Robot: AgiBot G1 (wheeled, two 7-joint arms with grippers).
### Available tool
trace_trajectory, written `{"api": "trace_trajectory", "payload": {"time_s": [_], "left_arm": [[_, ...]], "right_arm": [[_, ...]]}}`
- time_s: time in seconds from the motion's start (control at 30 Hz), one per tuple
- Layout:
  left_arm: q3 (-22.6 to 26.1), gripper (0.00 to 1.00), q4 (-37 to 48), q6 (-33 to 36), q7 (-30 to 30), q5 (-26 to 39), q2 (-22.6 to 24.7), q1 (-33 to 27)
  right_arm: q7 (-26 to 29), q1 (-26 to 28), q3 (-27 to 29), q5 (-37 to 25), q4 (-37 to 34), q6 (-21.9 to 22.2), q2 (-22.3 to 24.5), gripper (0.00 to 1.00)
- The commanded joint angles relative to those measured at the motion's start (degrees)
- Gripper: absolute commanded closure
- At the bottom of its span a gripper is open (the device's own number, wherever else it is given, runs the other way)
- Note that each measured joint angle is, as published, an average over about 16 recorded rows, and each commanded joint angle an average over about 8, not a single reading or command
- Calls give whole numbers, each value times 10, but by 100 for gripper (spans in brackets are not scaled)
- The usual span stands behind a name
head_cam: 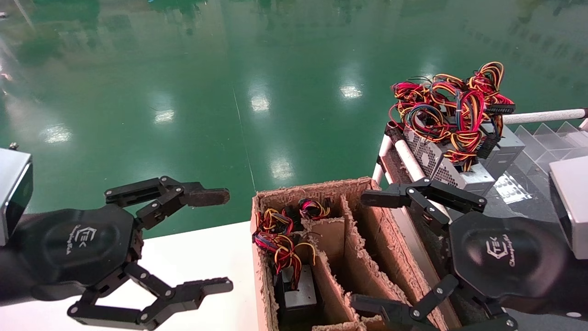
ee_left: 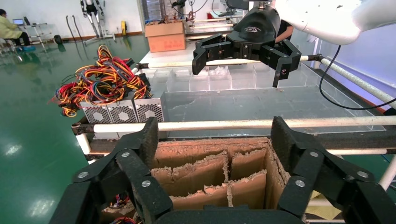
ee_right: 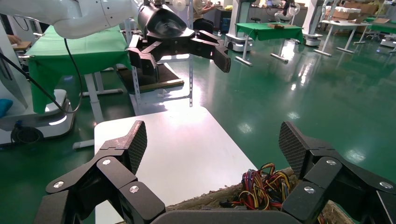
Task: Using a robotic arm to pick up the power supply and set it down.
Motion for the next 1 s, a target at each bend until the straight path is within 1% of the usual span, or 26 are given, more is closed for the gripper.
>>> {"api": "trace_trajectory", "payload": {"time_s": [0.03, 1.0], "left_arm": [[0, 100, 0, 0, 0, 0, 0, 0], [0, 100, 0, 0, 0, 0, 0, 0]], "right_arm": [[0, 0, 0, 0, 0, 0, 0, 0], [0, 0, 0, 0, 0, 0, 0, 0]]}}
